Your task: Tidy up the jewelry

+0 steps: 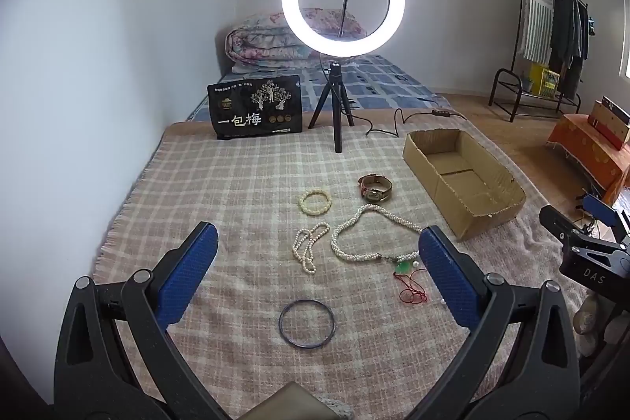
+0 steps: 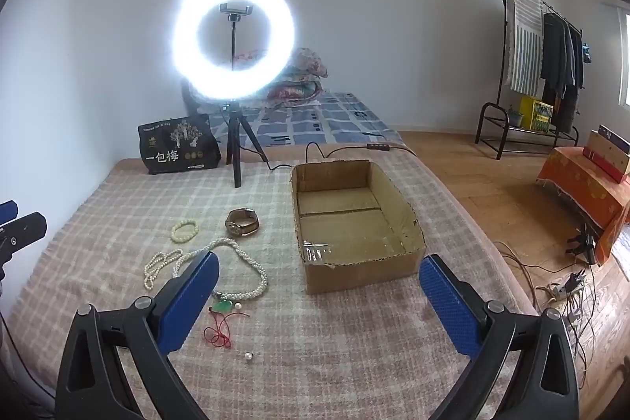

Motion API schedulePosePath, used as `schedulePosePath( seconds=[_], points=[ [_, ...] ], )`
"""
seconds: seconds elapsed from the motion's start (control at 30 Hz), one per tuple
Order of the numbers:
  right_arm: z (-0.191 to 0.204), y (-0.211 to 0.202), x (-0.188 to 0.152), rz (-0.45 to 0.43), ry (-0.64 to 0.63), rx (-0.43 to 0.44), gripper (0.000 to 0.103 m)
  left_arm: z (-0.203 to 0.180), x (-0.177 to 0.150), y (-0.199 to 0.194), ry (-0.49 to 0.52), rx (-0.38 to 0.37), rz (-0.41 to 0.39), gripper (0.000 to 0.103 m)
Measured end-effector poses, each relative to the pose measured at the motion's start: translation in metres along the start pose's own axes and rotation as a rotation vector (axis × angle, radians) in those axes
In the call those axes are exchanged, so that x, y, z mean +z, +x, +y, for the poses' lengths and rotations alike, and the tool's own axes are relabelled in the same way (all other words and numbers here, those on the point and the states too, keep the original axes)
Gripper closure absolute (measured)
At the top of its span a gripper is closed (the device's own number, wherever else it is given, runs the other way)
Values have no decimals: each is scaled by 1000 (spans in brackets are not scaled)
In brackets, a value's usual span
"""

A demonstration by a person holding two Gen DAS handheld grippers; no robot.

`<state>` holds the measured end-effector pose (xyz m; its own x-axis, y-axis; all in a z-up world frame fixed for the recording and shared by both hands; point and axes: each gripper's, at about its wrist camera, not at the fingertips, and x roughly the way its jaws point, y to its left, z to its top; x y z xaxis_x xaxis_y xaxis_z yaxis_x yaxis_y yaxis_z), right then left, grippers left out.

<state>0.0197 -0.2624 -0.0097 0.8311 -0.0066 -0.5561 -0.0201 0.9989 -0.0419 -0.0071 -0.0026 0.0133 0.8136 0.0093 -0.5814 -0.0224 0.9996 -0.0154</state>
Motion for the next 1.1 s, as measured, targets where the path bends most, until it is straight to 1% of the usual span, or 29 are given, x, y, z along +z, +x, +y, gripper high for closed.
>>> schedulePosePath(
  seconds=[1.1],
  points=[
    [0,3,1,8,20,8,0,-5,3,-4,1,-4,-12,0]
  ],
)
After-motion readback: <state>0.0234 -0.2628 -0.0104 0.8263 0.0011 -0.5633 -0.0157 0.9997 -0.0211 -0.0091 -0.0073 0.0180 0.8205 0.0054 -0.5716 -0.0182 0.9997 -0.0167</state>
